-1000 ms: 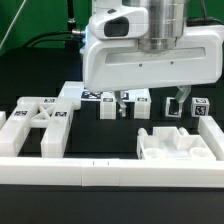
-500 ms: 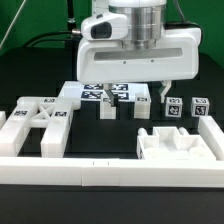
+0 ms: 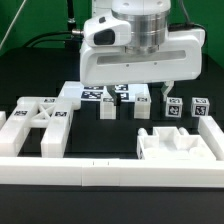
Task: Assemble chair
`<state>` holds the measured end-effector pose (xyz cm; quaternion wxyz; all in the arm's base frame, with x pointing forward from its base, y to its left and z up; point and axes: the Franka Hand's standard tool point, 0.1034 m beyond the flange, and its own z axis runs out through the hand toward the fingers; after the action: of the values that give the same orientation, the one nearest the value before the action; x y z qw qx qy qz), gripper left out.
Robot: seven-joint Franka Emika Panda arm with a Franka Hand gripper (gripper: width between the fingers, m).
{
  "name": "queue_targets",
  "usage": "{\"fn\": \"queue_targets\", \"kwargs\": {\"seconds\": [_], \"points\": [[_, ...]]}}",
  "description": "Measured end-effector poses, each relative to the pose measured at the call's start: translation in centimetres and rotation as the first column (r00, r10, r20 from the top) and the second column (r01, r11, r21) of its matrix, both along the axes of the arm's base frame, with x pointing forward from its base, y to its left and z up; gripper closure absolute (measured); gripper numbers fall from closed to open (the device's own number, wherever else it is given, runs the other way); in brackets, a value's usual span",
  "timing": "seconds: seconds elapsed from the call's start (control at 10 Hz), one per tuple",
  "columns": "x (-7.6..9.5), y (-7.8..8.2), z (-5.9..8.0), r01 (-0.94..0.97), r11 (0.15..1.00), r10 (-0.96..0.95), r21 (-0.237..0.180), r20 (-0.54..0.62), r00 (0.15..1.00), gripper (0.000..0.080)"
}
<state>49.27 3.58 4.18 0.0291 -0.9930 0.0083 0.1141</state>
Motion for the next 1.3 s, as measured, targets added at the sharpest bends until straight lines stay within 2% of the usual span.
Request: {"fn": "queue_targets", "kwargs": {"seconds": [0.1,0.2,0.4,0.7,0.9,1.1,1.3], "points": [[-1.0,0.6,-0.3,0.027,1.000,-0.028,-0.008,-0.091,0.995,0.0150],[-0.8,0.9,-0.7,0.026,1.000,-0.026,-0.005,-0.133,0.991,0.0150],[-1.4,0.9,-0.7,0.017,1.000,-0.015,0.003,-0.289,0.957,0.0150],[-1.8,0.6,-1.3,0.003,1.000,0.005,0.018,-0.457,0.889,0.0150],[-2.4,0.5,-1.3,0.000,1.000,0.015,0.026,-0.584,0.812,0.0150],[-2.8,0.6,-1.6,-0.005,0.999,0.026,0.033,-0.670,0.742,0.0150],[-2.7,0.7,-2.4,-0.004,1.000,0.024,0.031,-0.681,0.732,0.0150]]}}
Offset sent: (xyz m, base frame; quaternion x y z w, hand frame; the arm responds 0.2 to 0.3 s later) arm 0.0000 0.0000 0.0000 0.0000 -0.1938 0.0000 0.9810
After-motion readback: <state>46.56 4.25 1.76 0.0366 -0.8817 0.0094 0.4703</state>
